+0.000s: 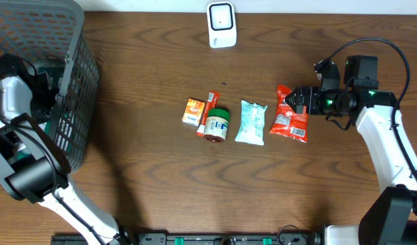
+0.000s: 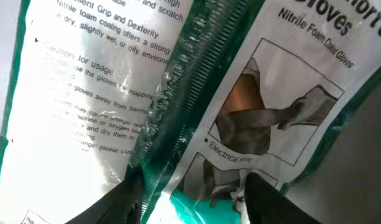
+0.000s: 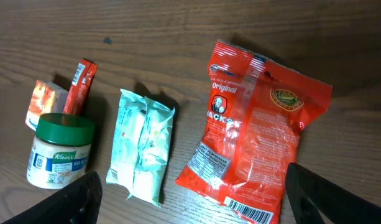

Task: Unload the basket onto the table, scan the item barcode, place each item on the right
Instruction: 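Reach the left gripper into the basket and grasp the green glove package, then lift the glove package out with the left gripper and lay it left of the box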

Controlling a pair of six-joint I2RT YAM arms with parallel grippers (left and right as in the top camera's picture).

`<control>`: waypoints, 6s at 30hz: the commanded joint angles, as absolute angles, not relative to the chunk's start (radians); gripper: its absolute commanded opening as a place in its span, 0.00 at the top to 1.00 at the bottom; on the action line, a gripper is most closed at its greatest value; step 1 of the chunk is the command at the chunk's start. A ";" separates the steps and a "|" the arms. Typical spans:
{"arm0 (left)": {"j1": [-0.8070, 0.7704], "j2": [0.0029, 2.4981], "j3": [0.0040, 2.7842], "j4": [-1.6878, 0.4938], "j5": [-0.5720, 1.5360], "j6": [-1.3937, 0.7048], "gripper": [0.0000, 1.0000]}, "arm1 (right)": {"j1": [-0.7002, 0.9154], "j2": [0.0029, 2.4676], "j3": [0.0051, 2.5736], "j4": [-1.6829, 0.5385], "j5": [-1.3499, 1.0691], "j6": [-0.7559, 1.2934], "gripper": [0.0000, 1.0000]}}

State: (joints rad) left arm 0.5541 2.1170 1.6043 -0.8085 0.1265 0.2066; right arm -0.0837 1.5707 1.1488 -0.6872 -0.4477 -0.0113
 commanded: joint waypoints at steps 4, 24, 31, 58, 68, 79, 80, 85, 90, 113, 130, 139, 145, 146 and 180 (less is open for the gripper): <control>0.549 2.175 1.601 -0.844 0.165 0.167 0.19 | -0.077 1.579 1.141 -0.685 -0.446 -0.015 0.10; 0.480 2.056 1.571 -0.828 0.044 0.144 0.15 | -0.077 1.579 1.141 -0.688 -0.446 -0.015 0.10; 0.482 2.060 1.382 -0.625 -0.047 0.132 0.13 | -0.077 1.579 1.141 -0.688 -0.446 -0.015 0.10; 0.446 1.216 1.549 -0.453 -0.166 0.056 0.93 | -0.077 1.579 1.141 -0.688 -0.446 -0.015 0.12; 0.020 0.991 1.549 -0.816 -0.166 -0.240 0.93 | -0.077 1.579 1.141 -0.694 -0.446 -0.012 0.13; -0.328 1.303 1.496 -1.032 -0.166 -0.422 0.93 | -0.077 1.579 1.141 -0.699 -0.446 -0.012 0.12; -0.341 1.375 1.489 -1.032 -0.166 -0.437 0.93 | -0.077 1.579 1.140 -0.701 -0.446 -0.012 0.12; -0.344 1.595 1.489 -1.023 -0.167 -0.469 0.93 | -0.077 1.579 1.127 -0.701 -0.445 -0.012 0.12; -0.343 1.782 1.489 -0.976 -0.170 -0.470 0.93 | -0.077 1.579 1.105 -0.698 -0.445 -0.012 0.12; -0.344 2.024 1.536 -0.931 -0.059 -0.400 0.36 | -0.077 1.579 1.100 -0.692 -0.445 -0.012 0.12; -0.080 1.536 1.575 -1.089 0.210 -0.278 0.19 | -0.078 1.576 1.306 -1.010 -0.361 0.026 0.12; -0.089 1.538 1.572 -1.074 0.355 -0.229 0.18 | -0.078 1.577 1.388 -1.178 -0.355 0.025 0.10; -0.124 1.543 1.567 -1.061 0.355 -0.229 0.18 | -0.079 1.623 1.504 -1.236 -0.270 0.041 0.07; -0.130 1.543 1.565 -1.061 0.355 -0.229 0.18 | -0.082 1.650 1.560 -1.274 -0.258 0.039 0.05; -0.262 1.648 1.542 -1.012 0.347 -0.229 0.18 | -0.141 2.232 1.488 -0.936 -0.530 -0.196 0.47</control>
State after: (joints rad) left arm -0.2592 1.6318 1.5581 -1.0149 0.3424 -0.2382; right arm -0.1772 2.1986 1.5711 -0.9882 -0.5514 -0.1860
